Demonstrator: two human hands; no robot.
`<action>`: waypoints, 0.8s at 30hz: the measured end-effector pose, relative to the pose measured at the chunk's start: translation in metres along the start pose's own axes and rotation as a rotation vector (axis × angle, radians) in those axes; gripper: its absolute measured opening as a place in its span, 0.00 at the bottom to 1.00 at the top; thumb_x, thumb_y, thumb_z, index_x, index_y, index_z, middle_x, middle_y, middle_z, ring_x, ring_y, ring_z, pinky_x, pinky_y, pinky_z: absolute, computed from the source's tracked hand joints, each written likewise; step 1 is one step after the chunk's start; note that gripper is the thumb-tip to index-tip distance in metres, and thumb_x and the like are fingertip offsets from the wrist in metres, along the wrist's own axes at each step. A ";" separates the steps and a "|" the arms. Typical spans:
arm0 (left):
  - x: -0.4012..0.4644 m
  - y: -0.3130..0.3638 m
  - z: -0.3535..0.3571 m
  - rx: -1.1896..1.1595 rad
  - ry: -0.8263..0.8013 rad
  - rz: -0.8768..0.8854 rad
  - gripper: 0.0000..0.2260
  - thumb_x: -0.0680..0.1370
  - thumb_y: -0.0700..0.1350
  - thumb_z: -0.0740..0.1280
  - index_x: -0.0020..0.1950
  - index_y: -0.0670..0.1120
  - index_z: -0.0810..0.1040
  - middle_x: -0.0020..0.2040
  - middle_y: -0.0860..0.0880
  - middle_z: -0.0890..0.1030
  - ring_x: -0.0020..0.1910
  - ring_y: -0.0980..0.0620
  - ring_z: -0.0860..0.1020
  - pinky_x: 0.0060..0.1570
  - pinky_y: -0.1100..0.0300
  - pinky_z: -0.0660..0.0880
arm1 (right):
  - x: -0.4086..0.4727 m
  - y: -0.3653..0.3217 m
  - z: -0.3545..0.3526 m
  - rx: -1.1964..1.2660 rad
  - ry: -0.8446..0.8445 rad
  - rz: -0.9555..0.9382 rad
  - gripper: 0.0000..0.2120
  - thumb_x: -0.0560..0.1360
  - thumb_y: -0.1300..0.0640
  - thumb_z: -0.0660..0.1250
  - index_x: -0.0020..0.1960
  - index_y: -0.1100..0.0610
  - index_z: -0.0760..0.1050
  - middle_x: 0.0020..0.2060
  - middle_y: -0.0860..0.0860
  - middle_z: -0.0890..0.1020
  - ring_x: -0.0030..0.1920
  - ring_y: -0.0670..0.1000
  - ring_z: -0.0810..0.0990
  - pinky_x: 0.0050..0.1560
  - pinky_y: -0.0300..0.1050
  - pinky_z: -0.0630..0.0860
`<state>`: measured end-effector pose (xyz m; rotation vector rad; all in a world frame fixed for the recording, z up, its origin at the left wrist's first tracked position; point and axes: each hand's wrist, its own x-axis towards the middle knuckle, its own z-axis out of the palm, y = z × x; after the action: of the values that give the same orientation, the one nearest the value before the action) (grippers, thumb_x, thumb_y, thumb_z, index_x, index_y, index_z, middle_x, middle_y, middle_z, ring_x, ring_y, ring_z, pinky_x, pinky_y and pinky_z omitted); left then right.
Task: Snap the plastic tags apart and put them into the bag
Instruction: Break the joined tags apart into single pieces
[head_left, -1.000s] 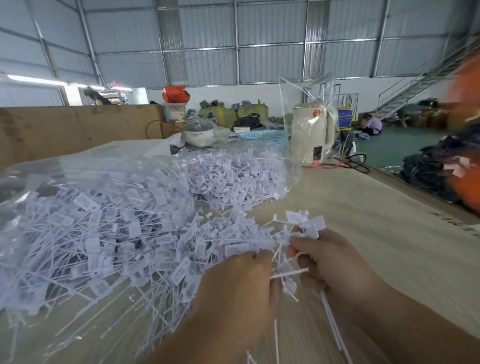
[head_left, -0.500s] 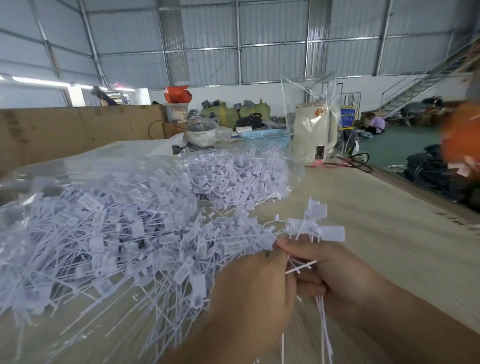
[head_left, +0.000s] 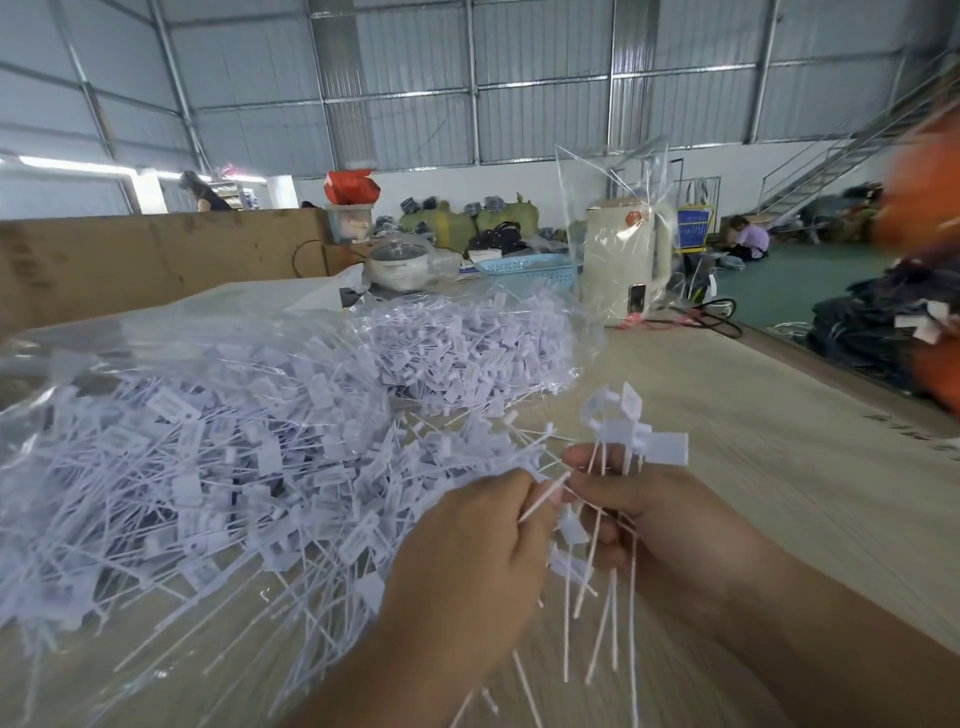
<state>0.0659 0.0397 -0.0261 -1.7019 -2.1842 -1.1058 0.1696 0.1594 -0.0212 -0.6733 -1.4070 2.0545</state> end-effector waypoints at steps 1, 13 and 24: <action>0.002 0.000 -0.001 -0.003 0.016 0.003 0.17 0.80 0.59 0.53 0.34 0.54 0.63 0.30 0.52 0.68 0.29 0.56 0.69 0.31 0.55 0.68 | -0.001 0.000 0.001 0.018 -0.018 -0.006 0.09 0.73 0.68 0.67 0.53 0.61 0.79 0.32 0.54 0.76 0.25 0.46 0.67 0.22 0.39 0.66; 0.012 0.003 0.006 -0.038 0.228 0.114 0.19 0.79 0.64 0.46 0.40 0.52 0.64 0.38 0.57 0.67 0.36 0.57 0.69 0.36 0.63 0.67 | -0.015 -0.006 0.014 -0.003 -0.458 -0.079 0.04 0.65 0.68 0.68 0.40 0.66 0.79 0.30 0.59 0.74 0.29 0.53 0.72 0.31 0.45 0.72; 0.014 0.004 0.010 -0.034 0.302 0.296 0.28 0.83 0.60 0.46 0.40 0.41 0.72 0.42 0.47 0.70 0.39 0.48 0.72 0.37 0.51 0.73 | -0.014 0.007 0.016 -0.129 -0.489 -0.078 0.09 0.68 0.63 0.64 0.46 0.64 0.78 0.41 0.61 0.76 0.46 0.58 0.76 0.47 0.49 0.72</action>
<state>0.0675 0.0575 -0.0243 -1.6751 -1.6815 -1.2290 0.1673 0.1371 -0.0209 -0.1574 -1.8117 2.1688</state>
